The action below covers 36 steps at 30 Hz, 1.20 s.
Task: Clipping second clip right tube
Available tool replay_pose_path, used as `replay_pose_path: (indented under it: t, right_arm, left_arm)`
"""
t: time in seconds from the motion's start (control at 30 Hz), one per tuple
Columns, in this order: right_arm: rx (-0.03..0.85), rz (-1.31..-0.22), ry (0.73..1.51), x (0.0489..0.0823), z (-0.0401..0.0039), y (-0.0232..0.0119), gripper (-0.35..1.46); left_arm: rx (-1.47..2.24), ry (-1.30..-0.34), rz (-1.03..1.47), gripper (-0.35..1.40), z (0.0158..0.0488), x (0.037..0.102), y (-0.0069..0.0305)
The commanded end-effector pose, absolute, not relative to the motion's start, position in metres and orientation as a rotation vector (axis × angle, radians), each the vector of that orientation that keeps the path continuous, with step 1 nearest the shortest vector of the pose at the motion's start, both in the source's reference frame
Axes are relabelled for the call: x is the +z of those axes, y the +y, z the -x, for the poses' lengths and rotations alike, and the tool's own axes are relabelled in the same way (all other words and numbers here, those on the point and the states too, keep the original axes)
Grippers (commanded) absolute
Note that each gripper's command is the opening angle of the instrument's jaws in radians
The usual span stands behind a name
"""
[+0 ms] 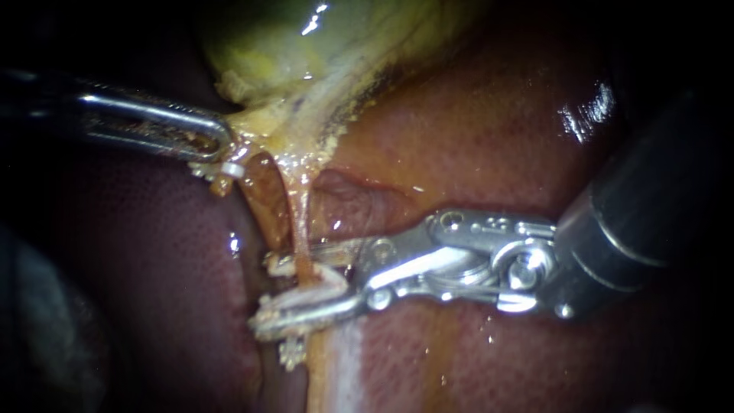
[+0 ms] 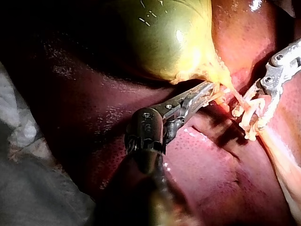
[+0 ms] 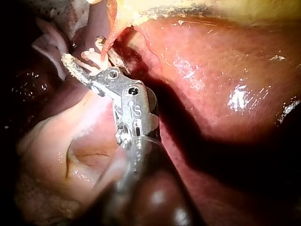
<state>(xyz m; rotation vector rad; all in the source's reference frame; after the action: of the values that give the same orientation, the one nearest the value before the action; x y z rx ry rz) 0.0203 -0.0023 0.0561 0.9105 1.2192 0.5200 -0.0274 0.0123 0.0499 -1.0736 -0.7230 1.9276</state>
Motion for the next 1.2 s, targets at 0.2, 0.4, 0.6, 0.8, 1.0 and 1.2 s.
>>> replay_pose_path:
  t: [0.2,0.4,0.6,0.8,1.0,1.2]
  right_arm:
    - [0.493,-0.975,1.263,0.0541,-0.0202,-0.0026,0.48]
    - [0.449,-1.029,1.274,0.0523,-0.0205,-0.0039,0.46]
    - [0.431,-1.050,1.281,0.0517,-0.0208,-0.0043,0.42]
    - [0.434,-1.050,1.282,0.0520,-0.0206,-0.0037,0.31]
    - [0.450,-1.047,1.284,0.0523,-0.0204,-0.0031,0.16]
    - [0.461,-1.037,1.287,0.0524,-0.0203,-0.0030,-0.02]
  left_arm:
    - [1.928,-0.724,1.074,-0.35,0.0274,0.0499,0.0123]
    - [1.928,-0.724,1.074,-0.35,0.0274,0.0499,0.0123]
    - [1.928,-0.724,1.074,-0.35,0.0274,0.0500,0.0123]
    - [1.928,-0.724,1.074,-0.35,0.0274,0.0500,0.0124]
    - [1.928,-0.724,1.074,-0.35,0.0275,0.0500,0.0124]
    - [1.928,-0.724,1.074,-0.35,0.0275,0.0500,0.0124]
